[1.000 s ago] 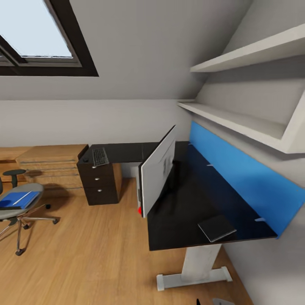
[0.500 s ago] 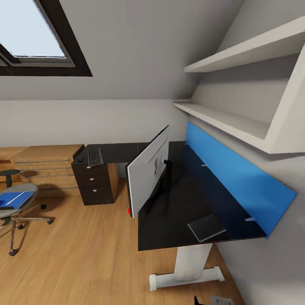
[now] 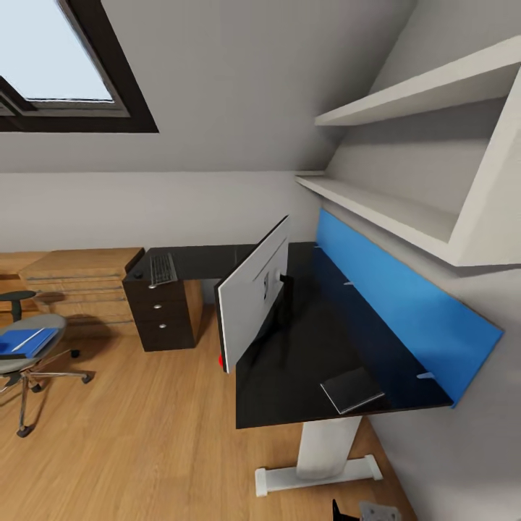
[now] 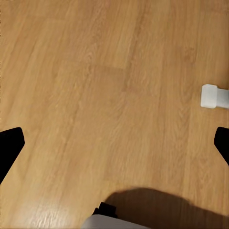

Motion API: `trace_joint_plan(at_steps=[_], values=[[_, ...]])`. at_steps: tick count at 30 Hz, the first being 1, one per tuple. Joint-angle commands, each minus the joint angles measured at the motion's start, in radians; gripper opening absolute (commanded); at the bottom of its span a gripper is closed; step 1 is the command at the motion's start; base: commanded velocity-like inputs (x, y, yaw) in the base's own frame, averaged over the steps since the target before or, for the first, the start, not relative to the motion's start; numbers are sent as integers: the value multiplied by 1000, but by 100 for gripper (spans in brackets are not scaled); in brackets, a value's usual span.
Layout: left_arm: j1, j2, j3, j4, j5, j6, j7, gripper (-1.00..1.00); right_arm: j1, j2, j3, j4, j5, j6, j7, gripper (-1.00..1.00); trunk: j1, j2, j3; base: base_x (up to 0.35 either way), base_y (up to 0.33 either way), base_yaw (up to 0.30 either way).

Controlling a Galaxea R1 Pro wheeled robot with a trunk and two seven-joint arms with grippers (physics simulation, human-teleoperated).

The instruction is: In the bedroom, organize the workspace by keeping the computer under the desk, ensuring the monitor is on the desk, placing the keyboard on the desk next to the monitor, placing the mouse on the desk next to the keyboard, moving the folder from the swivel chair onto the desk next to the mouse, stacking the notebook on top of the folder with the pen on top of the notebook, and positioning the swivel chair next to the desk.

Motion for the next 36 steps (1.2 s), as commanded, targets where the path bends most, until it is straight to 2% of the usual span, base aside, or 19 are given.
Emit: trace_joint_plan(at_steps=[1, 10, 14, 15, 16, 17, 18, 19, 20, 25, 26, 27, 31, 32, 36], values=[[0, 1, -5, -1, 10, -3, 6, 100, -1, 0, 8, 0, 0, -5, -9, 100, 0, -1, -1, 0, 0, 0], [0, 2, -3, 1, 11, -2, 6, 100, -1, -6, 5, -1, 1, -65, -10, 100, 0, -1, -1, 0, 0, 0], [0, 3, -2, 2, 12, -2, 7, 100, -4, -23, 2, -38, 0, -104, -14, 100, 0, -1, -1, 0, 0, 0], [0, 4, -1, 3, 12, -2, 7, 100, -5, -30, 1, -56, -1, -109, -15, 100, 0, -1, -1, 0, 0, 0], [0, 4, 0, 4, 13, -2, 7, 100, -7, -50, 1, -104, -2, -114, -18, 100, 0, -1, -1, 0, 0, 0], [0, 4, 1, 6, 13, -2, 7, 100, -9, -92, -3, -201, -4, -109, -34, 100, 0, -1, -1, 0, 0, 0], [0, 4, 2, 6, 14, -2, 7, 100, -10, -108, -5, -237, -5, -100, -43, 100, 0, -1, -1, 0, 0, 0], [0, 5, 3, 7, 14, -2, 7, 100, -10, -140, -13, -310, -5, -68, -68, 100, 0, -1, -1, 0, 0, 0], [0, 6, 4, 8, 15, -2, 8, 100, -12, -190, -34, -430, -5, 14, -115, 100, 0, -1, -1, 22, 0, 0], [0, 6, 5, 12, 15, -2, 11, 100, -20, -256, -95, -612, -4, 201, -175, 100, 0, -1, -1, 117, 0, 0], [0, 6, 5, 15, 15, -3, 12, 100, -27, -270, -125, -659, -4, 281, -186, 100, 0, -1, -1, 234, 0, 0], [0, 6, 6, 19, 15, -3, 12, 100, -38, -278, -154, -688, -3, 358, -192, 100, 0, -1, -1, 265, -13, 0], [0, 6, 6, 25, 15, -4, 13, 100, -63, -284, -187, -713, 0, 477, -198, 100, 0, -1, -1, 287, -37, 0], [0, 6, 6, 27, 15, -4, 13, 100, -76, -279, -197, -701, 8, 521, -200, 100, 0, -1, -1, 308, -45, 0], [0, 6, 5, 29, 15, -5, 14, 100, -85, -264, -207, -669, 60, 555, -201, 100, 0, -1, -1, 314, -22, 0]])
